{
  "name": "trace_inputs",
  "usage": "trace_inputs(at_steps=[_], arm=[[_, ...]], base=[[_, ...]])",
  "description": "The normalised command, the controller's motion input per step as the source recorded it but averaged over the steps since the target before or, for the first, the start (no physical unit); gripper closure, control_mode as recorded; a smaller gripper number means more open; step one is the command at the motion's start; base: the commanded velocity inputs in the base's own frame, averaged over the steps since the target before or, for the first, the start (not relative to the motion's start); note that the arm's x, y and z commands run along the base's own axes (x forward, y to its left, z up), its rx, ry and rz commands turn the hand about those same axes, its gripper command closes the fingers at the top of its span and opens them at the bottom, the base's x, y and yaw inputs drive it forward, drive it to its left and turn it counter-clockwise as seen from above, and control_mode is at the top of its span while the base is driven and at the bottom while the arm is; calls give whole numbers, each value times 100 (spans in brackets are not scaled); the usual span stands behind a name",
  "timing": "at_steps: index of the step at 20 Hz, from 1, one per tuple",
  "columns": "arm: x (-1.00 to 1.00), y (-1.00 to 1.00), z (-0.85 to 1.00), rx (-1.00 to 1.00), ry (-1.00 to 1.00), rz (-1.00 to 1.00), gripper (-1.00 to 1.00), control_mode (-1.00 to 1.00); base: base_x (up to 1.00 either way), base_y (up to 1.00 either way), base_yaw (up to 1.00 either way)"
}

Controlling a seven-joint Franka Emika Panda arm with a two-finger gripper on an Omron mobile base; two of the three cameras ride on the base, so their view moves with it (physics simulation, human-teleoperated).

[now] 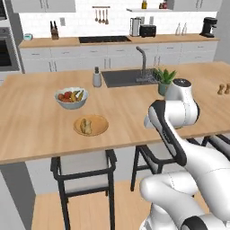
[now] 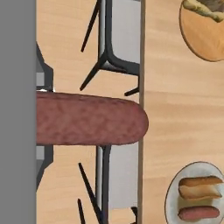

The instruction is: Place one bun and one sausage from the bowl on each plate.

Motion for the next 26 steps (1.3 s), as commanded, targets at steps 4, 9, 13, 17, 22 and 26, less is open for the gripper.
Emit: trace_inputs(at_steps=[4,9,13,17,22,26], arm=[[0,0,0,0,0,0,100,100],[0,0,0,0,0,0,100,100],[0,0,0,0,0,0,100,100],[0,0,0,0,0,0,100,100],[0,0,0,0,0,0,100,100],[0,0,0,0,0,0,100,100]], base=[[5,100,1],[8,77,1],[37,0,-1],[40,-28,-8],[21,-37,-14],[41,14,-2]])
